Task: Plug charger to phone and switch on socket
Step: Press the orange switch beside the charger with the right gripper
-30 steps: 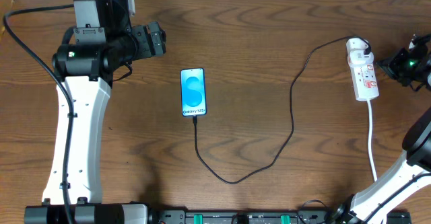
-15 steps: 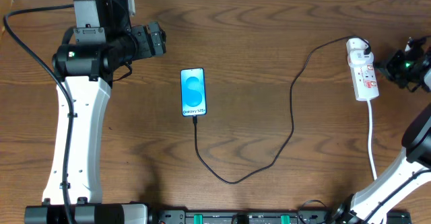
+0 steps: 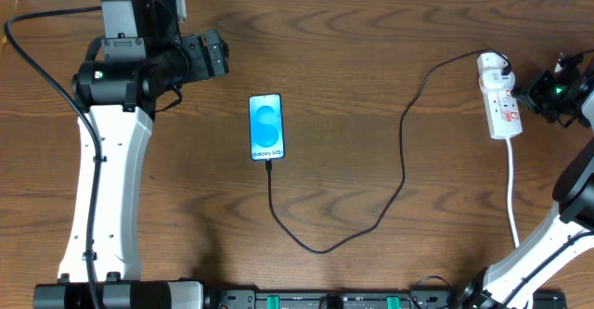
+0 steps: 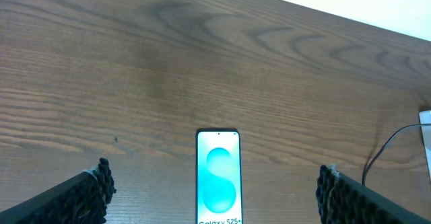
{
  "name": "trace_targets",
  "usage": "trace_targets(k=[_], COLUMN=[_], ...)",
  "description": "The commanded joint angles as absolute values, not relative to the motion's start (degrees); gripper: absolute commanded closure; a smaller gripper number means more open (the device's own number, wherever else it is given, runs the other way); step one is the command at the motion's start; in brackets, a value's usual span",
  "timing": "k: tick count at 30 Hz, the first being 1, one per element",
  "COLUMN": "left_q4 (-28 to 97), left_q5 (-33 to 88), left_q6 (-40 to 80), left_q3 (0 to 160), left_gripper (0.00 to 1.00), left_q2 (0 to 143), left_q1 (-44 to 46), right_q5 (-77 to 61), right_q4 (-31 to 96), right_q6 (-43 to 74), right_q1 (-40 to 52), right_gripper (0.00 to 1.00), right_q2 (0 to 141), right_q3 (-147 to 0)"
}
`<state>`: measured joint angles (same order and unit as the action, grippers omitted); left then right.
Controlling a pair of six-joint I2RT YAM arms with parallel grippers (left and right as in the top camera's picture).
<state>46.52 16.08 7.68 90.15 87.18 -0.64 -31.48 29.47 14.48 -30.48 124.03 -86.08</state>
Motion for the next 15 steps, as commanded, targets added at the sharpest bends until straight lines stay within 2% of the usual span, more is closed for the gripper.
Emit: trace_targets(k=[1,15], left_q4=[46.7,46.7], left_q5=[15.35,15.33], left_q6=[7.6,7.6], left_q3=[90.85,90.85], left_gripper=[0.03,0.03], left_q2=[86.85,86.85], left_q1=[-0.95,-0.95], right_q5=[-32.05,-32.03], right_q4=[29.41,29.56], right_q6=[14.76,14.76], right_q1=[-29.21,-28.67], right_gripper=[0.99,0.99], right_q2=[124.88,124.88], right_q3=[-86.02,-85.95])
